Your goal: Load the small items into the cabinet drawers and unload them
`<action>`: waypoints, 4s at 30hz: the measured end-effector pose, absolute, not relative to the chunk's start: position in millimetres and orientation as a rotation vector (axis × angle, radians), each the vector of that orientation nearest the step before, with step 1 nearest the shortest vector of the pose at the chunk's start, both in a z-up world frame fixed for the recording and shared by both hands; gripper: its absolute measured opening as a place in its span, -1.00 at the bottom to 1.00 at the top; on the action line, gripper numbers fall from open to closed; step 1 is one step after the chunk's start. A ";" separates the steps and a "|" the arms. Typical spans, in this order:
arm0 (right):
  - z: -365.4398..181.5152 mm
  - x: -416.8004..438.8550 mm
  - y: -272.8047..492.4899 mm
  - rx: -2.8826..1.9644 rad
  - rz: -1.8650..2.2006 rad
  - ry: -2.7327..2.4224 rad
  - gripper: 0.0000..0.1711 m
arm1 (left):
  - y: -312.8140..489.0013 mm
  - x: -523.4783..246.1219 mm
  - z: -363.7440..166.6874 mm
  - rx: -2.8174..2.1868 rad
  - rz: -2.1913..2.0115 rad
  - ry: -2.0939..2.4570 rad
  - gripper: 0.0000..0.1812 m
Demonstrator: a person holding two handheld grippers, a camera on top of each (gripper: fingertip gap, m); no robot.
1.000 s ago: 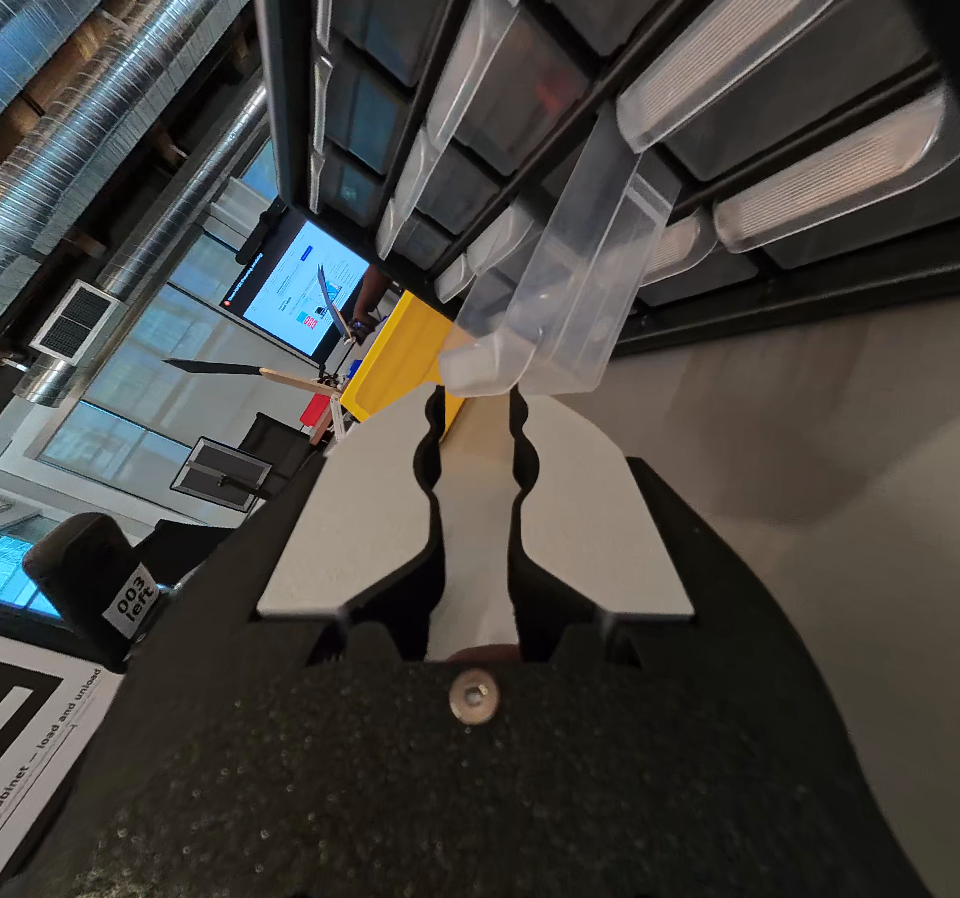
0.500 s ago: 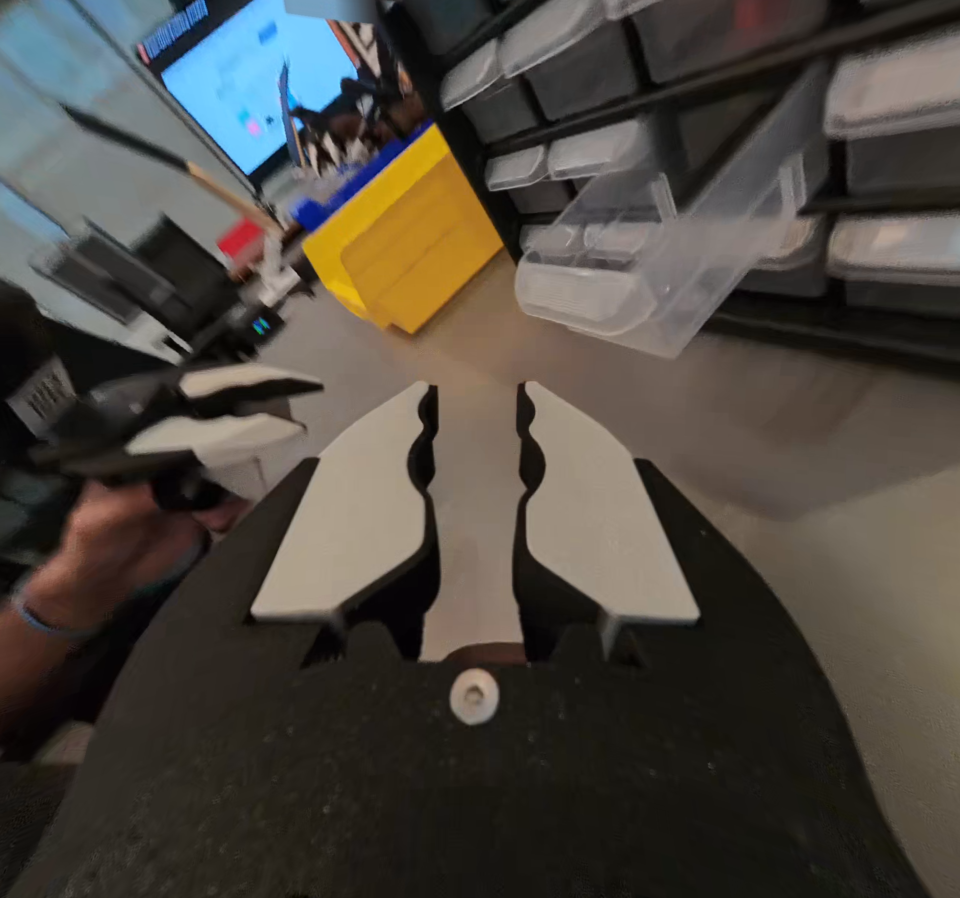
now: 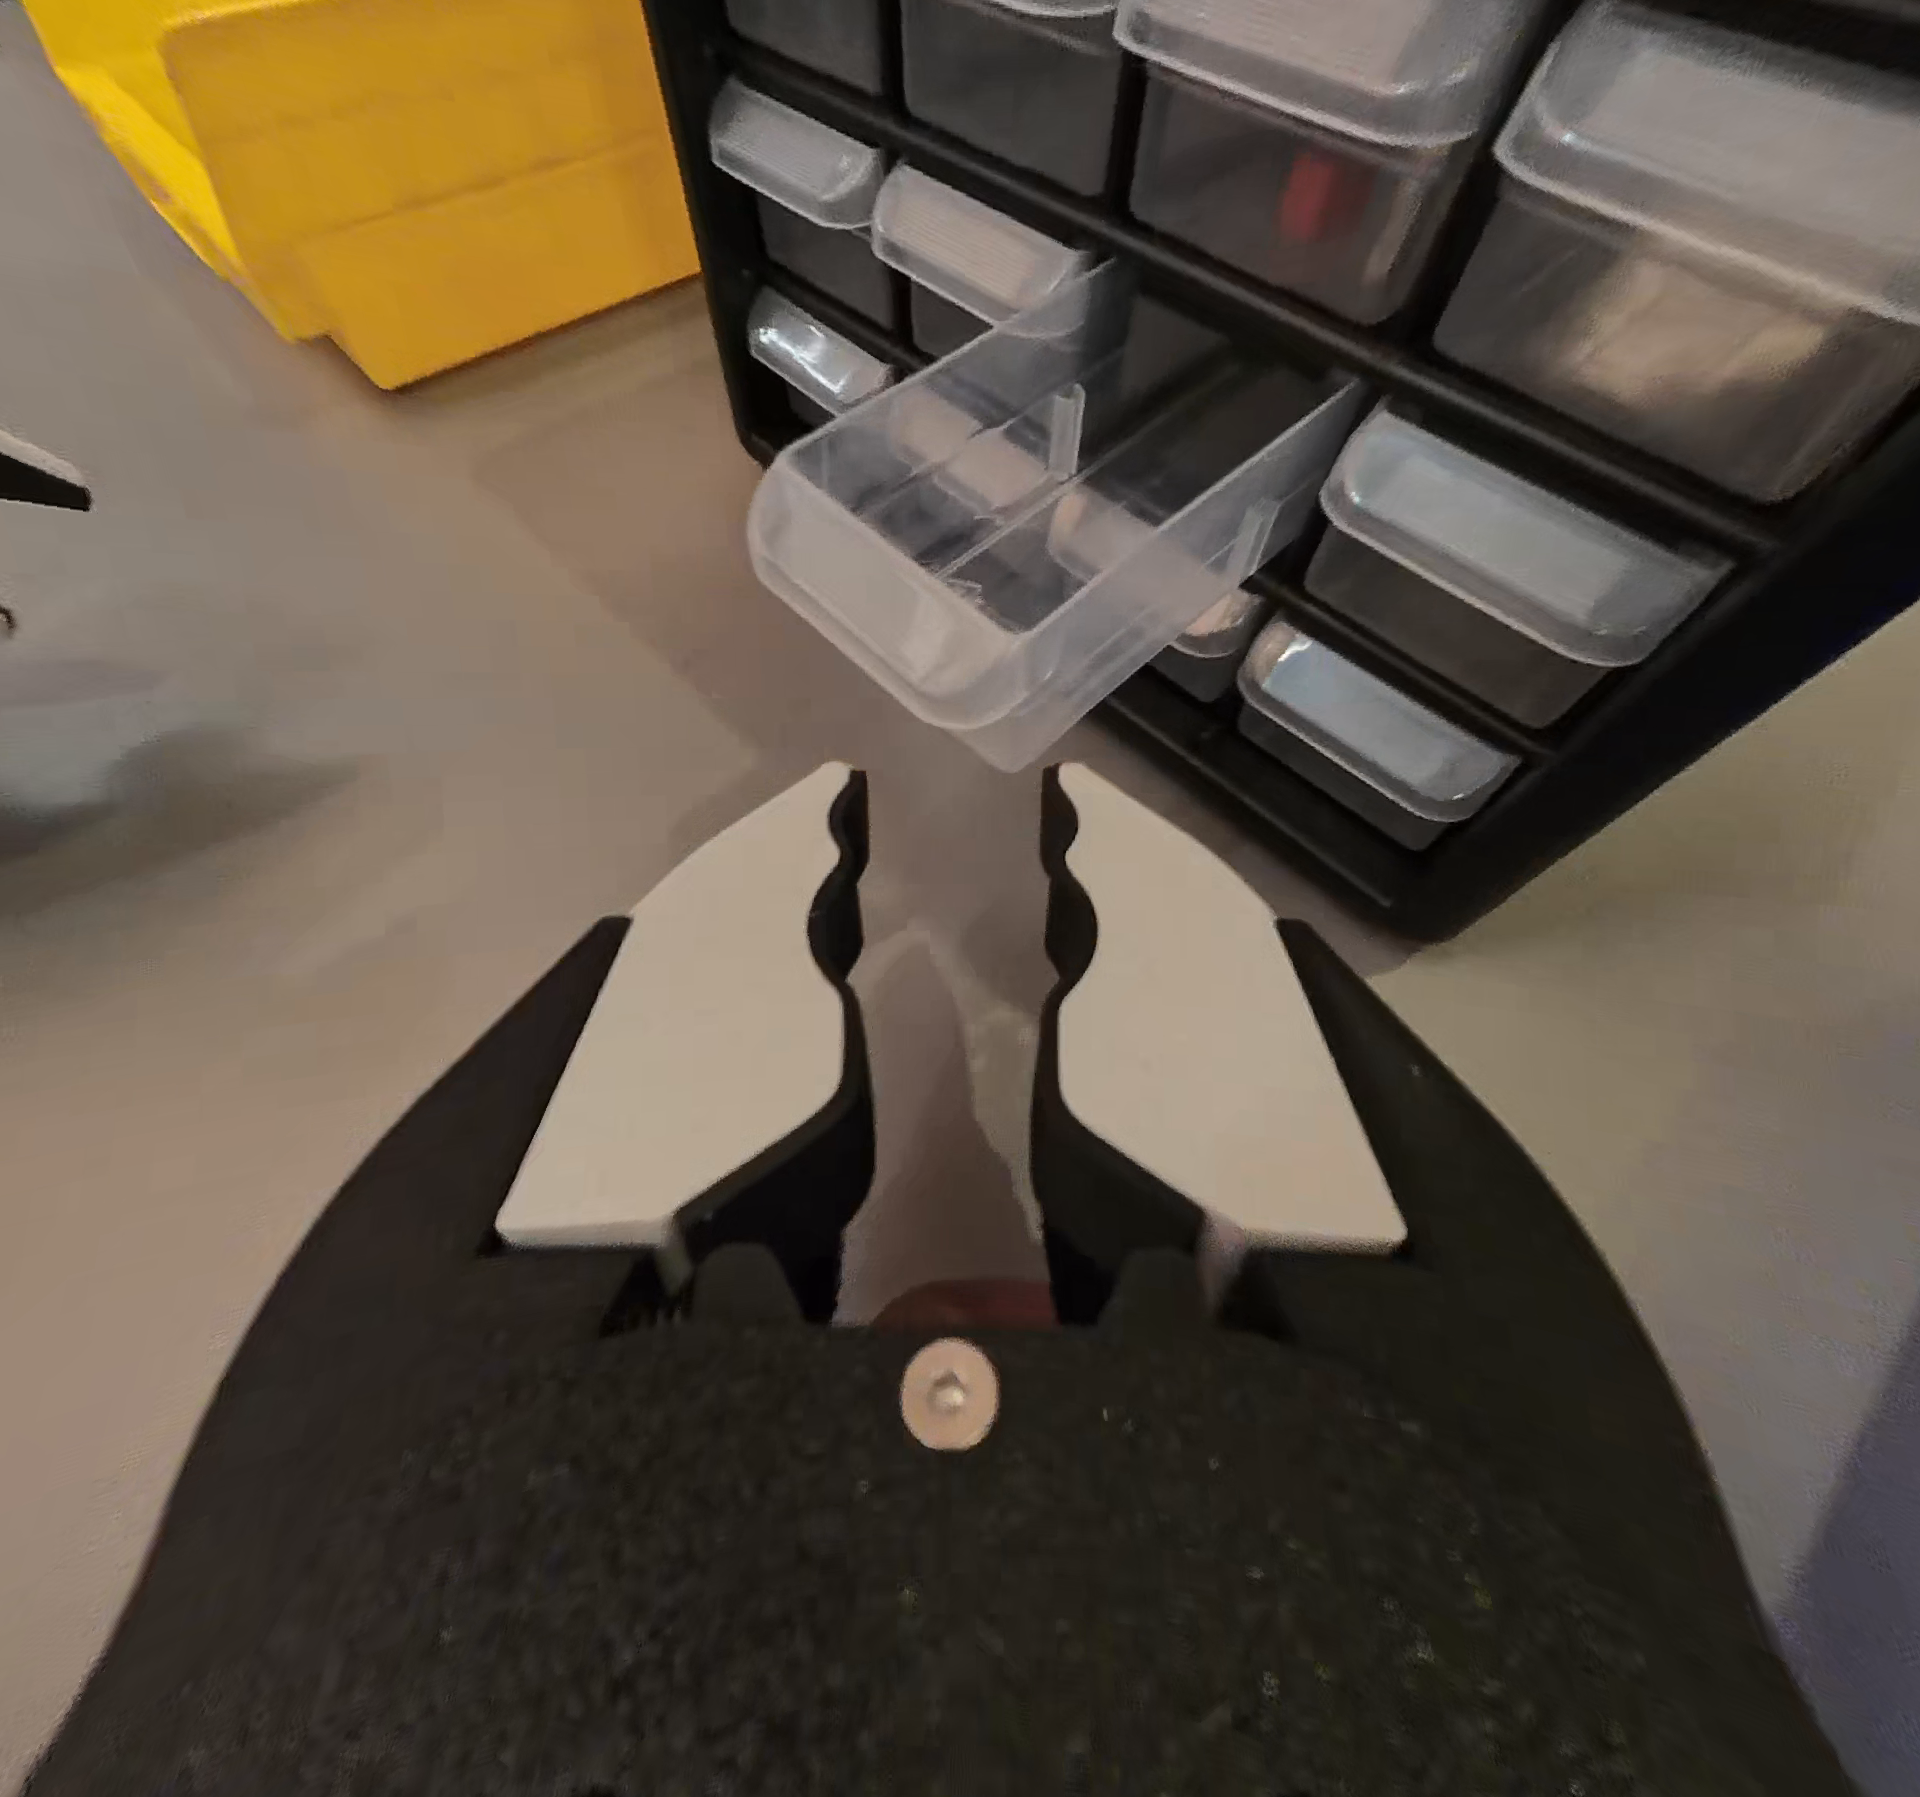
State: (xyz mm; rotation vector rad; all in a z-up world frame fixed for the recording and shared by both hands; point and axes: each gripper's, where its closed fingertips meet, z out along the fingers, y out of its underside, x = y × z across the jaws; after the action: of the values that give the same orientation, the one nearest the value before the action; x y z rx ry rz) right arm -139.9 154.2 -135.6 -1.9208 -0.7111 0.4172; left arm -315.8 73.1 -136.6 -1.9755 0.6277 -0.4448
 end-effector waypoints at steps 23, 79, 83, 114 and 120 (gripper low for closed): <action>-114.8 -136.7 165.7 -1.703 0.497 -0.651 -0.81 | 77.5 -324.0 -133.6 -1.988 -0.534 0.567 -0.56; -114.4 -140.9 165.6 -1.717 0.585 -0.636 -0.76 | 359.3 -502.6 -175.1 -2.239 0.238 1.785 -0.89; -114.6 -140.8 165.6 -1.718 0.584 -0.635 -0.76 | 337.4 -483.4 -141.6 -2.144 0.076 1.738 -0.89; -116.6 -139.4 165.4 -1.740 0.596 -0.629 -0.76 | 188.5 -147.2 -87.8 -1.984 -0.086 1.764 -0.89; -125.2 -140.0 164.5 -1.852 0.529 -0.688 -0.75 | 193.0 -147.3 -100.8 -2.104 -0.032 1.703 -0.89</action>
State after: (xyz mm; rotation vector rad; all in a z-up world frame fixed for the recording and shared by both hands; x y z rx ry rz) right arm -140.0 164.5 -125.2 -1.8523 -0.6877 0.5290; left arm -147.3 193.0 -100.8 -2.1042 1.7028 -0.0319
